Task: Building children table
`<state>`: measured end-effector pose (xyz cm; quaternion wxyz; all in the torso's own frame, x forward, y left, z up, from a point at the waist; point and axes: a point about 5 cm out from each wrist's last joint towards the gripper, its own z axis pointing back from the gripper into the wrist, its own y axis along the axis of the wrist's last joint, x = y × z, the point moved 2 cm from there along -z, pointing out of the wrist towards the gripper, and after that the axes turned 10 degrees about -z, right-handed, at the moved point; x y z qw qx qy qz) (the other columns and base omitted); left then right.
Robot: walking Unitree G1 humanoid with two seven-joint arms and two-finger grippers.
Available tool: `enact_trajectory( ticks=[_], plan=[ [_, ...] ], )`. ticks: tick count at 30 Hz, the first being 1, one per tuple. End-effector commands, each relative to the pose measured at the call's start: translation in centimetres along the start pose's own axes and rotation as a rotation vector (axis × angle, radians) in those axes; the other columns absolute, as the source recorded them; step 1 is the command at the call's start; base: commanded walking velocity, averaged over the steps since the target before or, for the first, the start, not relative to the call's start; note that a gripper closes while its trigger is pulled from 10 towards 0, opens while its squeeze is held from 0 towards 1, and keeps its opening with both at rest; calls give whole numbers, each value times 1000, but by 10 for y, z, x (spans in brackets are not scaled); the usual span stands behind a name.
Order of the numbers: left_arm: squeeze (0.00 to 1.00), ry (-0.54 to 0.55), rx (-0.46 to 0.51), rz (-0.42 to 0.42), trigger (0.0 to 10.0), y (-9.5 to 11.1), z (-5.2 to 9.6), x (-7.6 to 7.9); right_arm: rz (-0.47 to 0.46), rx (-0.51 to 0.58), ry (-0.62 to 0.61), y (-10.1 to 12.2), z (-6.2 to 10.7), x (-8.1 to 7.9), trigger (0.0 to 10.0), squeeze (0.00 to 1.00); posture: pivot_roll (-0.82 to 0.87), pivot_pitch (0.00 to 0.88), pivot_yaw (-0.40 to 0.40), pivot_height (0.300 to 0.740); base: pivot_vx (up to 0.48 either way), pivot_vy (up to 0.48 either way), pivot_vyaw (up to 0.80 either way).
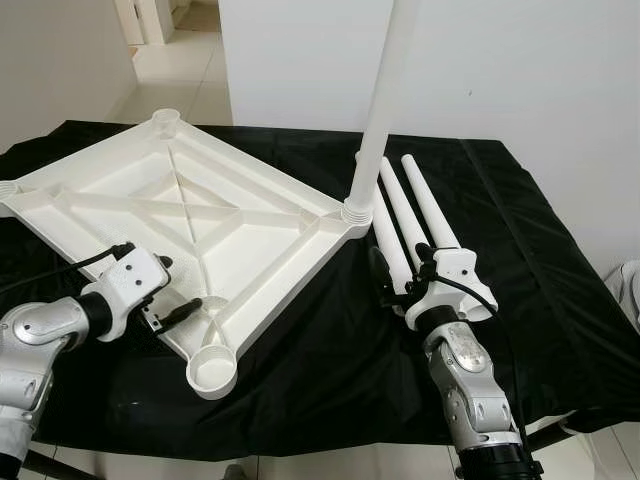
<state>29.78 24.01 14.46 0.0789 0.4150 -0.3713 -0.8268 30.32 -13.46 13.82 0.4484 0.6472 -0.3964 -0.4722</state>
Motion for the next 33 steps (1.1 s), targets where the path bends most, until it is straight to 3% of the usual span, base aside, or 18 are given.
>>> enact_trajectory(
  ticks=[1, 6, 13, 26, 33],
  plan=[
    [0, -3, -7, -7, 10000, -3, 4, -5, 8, -4, -1, 1, 1, 2, 10000, 0, 89, 0, -23, 740, 0, 0, 0],
    [0, -11, -11, -10, 10000, -7, 6, -9, 8, -4, -4, 1, 2, 2, 10000, 0, 88, 1, -23, 740, 0, 0, 0],
    [0, -149, -2, -70, 10000, -6, -6, 4, 6, -6, 0, 1, 1, 1, 10000, 0, 95, 14, -23, 740, 0, 0, 0],
    [0, -303, 10, -147, 10000, -5, -20, 13, 11, -12, -4, 1, 3, 4, 10000, 0, 93, 26, -4, 740, 0, 0, 0],
    [0, -377, 27, -120, 10000, -5, -27, 15, 11, -11, 2, 2, 3, 3, 10000, 0, 96, 25, -1, 740, 0, 0, 0]
  ],
)
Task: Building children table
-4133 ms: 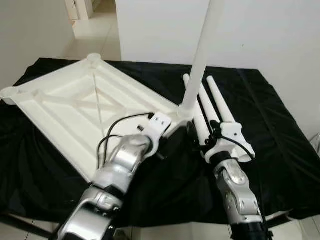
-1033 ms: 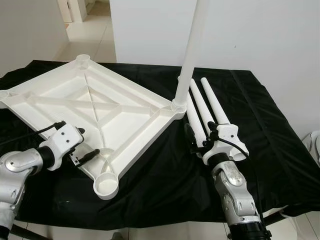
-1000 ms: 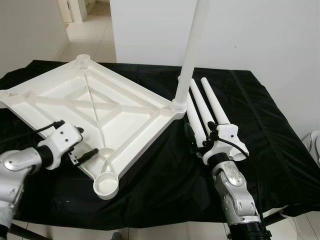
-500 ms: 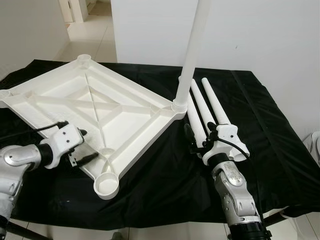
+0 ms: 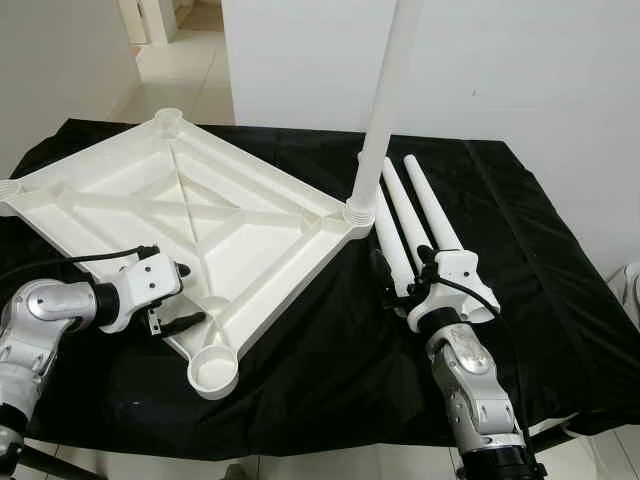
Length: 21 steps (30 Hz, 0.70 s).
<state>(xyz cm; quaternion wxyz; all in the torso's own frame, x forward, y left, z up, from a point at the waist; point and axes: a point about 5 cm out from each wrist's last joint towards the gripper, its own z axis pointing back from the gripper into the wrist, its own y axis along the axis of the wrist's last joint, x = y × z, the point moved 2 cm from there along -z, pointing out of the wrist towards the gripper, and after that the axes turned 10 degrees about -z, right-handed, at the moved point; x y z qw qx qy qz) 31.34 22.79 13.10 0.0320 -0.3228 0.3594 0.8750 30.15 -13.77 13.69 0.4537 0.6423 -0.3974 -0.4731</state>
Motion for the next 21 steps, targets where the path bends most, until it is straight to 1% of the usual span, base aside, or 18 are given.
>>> enact_trajectory(
  ticks=[1, 3, 4, 6, 7, 9, 13, 14, 15, 17, 18, 20, 21],
  plan=[
    [0, -102, 13, 13, 10000, -1, -6, 10, 2, 0, 5, 2, 1, 0, 10000, 0, 96, 25, -1, 740, 0, 0, 0],
    [0, -153, 61, 110, 10000, 0, -9, 10, 1, 3, 18, 3, -1, -2, 10000, 0, 92, 24, 2, 740, 0, 0, 0],
    [0, -153, 61, 110, 10000, 0, -9, 10, 1, 3, 18, 3, -1, -2, 10000, 0, 92, 24, 2, 740, 0, 0, 0],
    [0, -207, 111, 210, 10000, 1, -9, 11, 3, 6, 25, 4, -1, -3, 10000, 0, 86, 25, 6, 740, 0, 0, 0],
    [0, -207, 111, 210, 10000, 1, -9, 11, 3, 6, 25, 4, -1, -3, 10000, 0, 86, 25, 6, 740, 0, 0, 0],
    [0, -244, 136, 262, 10000, 1, -8, 10, 5, 6, 27, 5, -1, -4, 10000, 0, 86, 25, 6, 740, 0, 0, 0],
    [0, -263, 146, 271, 10000, 2, -7, 9, 7, 5, 26, 5, 0, -3, 10000, 0, 83, 28, 10, 740, 0, 0, 0],
    [0, -277, 144, 269, 9725, 1, -7, 9, 7, 4, 25, 5, 1, -2, 10000, 0, 83, 29, 9, 740, 0, 0, 0],
    [0, -295, 133, 257, 10000, 0, -7, 9, 7, 4, 25, 4, 1, -3, 10000, 0, 84, 31, 10, 740, 0, 0, 0],
    [0, -307, 126, 250, 10000, -1, -6, 10, 7, 3, 26, 4, 1, -3, 10000, 0, 84, 31, 10, 740, 0, 0, 0],
    [0, -318, 112, 236, 9294, -2, -7, 10, 6, 2, 28, 4, 0, -4, 10000, 0, 86, 35, 10, 740, 0, 0, 0],
    [0, -318, 112, 236, 9294, -2, -7, 10, 6, 2, 28, 4, 0, -4, 10000, 0, 86, 35, 10, 740, 0, 0, 0],
    [0, -337, 96, 222, 8980, -3, -7, 11, 5, 1, 30, 4, 0, -5, 10000, 0, 86, 36, 10, 740, 0, 0, 0]
  ],
)
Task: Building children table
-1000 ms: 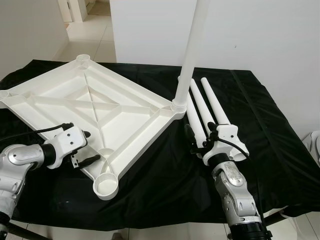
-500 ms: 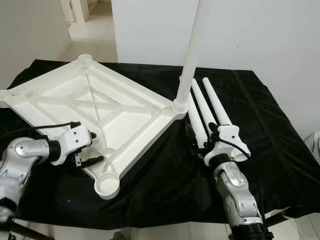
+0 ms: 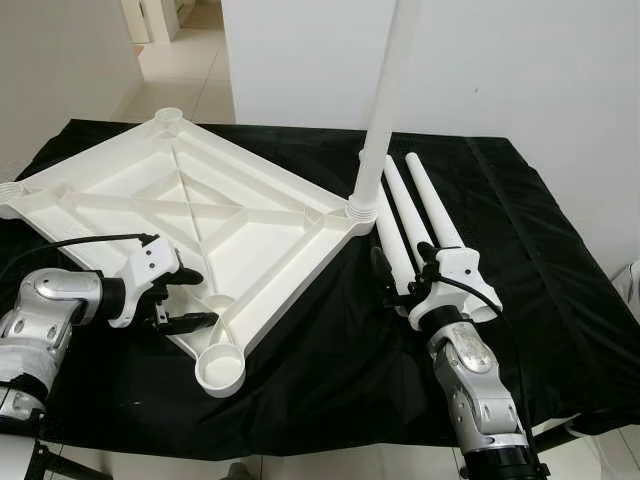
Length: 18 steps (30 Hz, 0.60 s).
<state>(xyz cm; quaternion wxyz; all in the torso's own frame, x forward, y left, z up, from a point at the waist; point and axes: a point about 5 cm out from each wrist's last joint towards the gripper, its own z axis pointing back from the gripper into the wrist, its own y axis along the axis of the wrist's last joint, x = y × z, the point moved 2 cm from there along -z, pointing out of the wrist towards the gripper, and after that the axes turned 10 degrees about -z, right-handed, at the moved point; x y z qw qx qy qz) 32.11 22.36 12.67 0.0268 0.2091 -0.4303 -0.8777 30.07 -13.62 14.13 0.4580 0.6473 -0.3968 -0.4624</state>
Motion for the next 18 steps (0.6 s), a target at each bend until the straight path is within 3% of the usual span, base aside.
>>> enact_trajectory(
  ticks=[1, 2, 5, 6, 10, 15, 16, 17, 18],
  plan=[
    [0, -182, -17, 0, 8980, -4, 1, 14, -4, -6, 8, 0, 1, -2, 10000, 0, 86, 36, 10, 740, 0, 0, 0],
    [0, -200, -56, -38, 10000, -6, 0, 14, -6, -7, 10, 0, 1, -3, 10000, 0, 88, 41, 12, 740, 0, 0, 0],
    [0, -213, -83, -64, 10000, -8, 0, 14, -7, -8, 11, 0, 1, -3, 10000, 0, 88, 43, 13, 740, 0, 0, 0],
    [0, -218, -122, -117, 10000, -9, -1, 12, -8, -8, 11, -1, 1, -4, 10000, 0, 86, 46, 18, 740, 0, 0, 0],
    [0, -228, -161, -181, 10000, -8, -2, 10, -11, -8, 8, -1, 2, -5, 10000, 0, 86, 47, 20, 740, 0, 0, 0],
    [0, -243, -164, -188, 10000, -8, -2, 9, -13, -8, 7, -1, 2, -5, 10000, 0, 85, 46, 22, 740, 0, 0, 0],
    [0, -269, -163, -191, 4235, -7, -3, 10, -16, -6, 6, -1, 2, -6, 10000, 0, 85, 46, 28, 740, 0, 0, 0],
    [0, -269, -163, -191, 4235, -7, -3, 10, -16, -6, 6, -1, 2, -6, 10000, 0, 85, 46, 28, 740, 0, 0, 0],
    [0, -295, -166, -194, 0, -6, -4, 10, -18, -5, 5, -1, 1, -6, 10000, 0, 85, 46, 32, 740, 0, 0, 0]
  ],
)
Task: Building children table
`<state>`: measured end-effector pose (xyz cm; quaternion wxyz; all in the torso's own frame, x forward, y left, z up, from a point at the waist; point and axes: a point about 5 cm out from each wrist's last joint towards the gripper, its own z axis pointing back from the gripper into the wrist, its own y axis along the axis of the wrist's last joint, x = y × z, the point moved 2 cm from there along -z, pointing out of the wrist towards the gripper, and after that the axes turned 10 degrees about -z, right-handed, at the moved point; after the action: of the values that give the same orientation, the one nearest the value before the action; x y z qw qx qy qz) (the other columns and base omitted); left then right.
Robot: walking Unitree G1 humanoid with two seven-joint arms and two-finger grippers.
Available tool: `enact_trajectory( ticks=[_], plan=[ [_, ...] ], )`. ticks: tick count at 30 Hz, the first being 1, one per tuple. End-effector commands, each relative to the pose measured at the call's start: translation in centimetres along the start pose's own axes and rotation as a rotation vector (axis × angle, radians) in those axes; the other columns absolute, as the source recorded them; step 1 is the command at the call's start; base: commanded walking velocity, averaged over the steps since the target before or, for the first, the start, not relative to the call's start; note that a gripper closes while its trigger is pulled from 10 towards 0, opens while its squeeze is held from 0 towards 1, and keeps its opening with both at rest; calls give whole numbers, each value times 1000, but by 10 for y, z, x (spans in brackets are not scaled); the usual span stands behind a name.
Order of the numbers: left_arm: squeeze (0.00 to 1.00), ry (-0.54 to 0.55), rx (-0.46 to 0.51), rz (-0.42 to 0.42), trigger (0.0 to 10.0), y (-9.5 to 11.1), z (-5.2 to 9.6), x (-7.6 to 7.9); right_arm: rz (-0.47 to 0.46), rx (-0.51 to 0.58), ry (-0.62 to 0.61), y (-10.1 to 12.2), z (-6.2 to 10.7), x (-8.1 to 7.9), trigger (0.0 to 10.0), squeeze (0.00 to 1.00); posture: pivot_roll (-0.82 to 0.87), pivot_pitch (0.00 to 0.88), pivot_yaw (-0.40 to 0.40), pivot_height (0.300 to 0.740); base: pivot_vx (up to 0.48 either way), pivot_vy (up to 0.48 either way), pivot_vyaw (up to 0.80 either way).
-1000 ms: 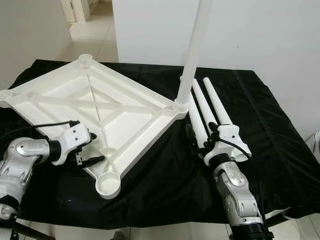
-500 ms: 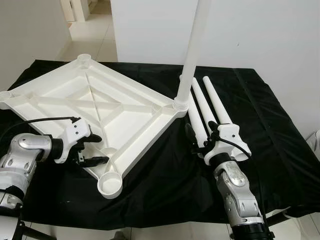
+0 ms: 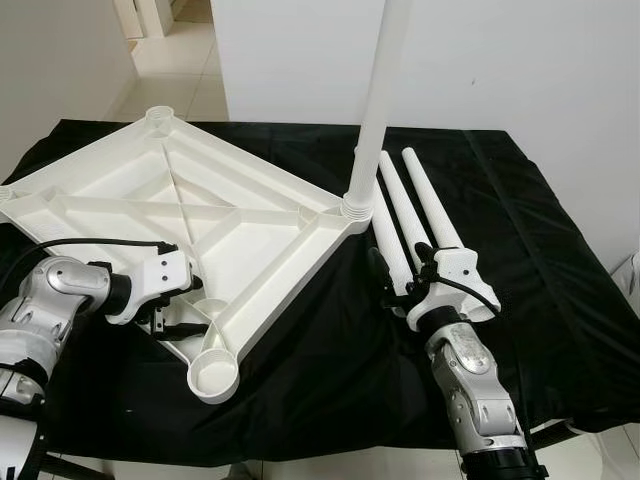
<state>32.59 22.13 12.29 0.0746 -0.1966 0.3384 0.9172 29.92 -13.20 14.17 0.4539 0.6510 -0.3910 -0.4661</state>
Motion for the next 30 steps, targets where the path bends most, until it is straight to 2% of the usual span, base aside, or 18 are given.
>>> enact_trajectory(
  ticks=[1, 7, 18, 23, 27, 29, 30],
  plan=[
    [0, -199, 7, -3, 0, -1, 0, 14, -2, -3, 3, 0, 1, -3, 10000, 0, 84, 47, 36, 740, 0, 0, 0],
    [0, -227, 5, -8, 0, 0, 2, 12, -10, 5, -16, 0, 1, -1, 10000, 0, 84, 49, 42, 740, 0, 0, 0],
    [0, -175, 26, 7, 0, 1, 1, 6, -27, 15, -32, 1, -1, -3, 10000, 0, 92, 54, 37, 740, 0, 0, 0],
    [0, -52, 87, 54, 0, 8, -4, -9, -28, 21, -44, 2, -3, 0, 10000, 0, 91, 56, 40, 740, 0, 0, 0],
    [0, -25, 101, 61, 0, 10, -5, -12, -29, 22, -46, 3, -3, 0, 10000, 0, 91, 56, 40, 740, 0, 0, 0],
    [0, 96, 170, 105, 0, 20, -13, -25, -31, 24, -51, 2, -2, -1, 10000, 0, 89, 59, 48, 740, 0, 0, 0],
    [0, 96, 170, 105, 0, 20, -13, -25, -31, 24, -51, 2, -2, -1, 10000, 0, 89, 59, 48, 740, 0, 0, 0]
  ],
)
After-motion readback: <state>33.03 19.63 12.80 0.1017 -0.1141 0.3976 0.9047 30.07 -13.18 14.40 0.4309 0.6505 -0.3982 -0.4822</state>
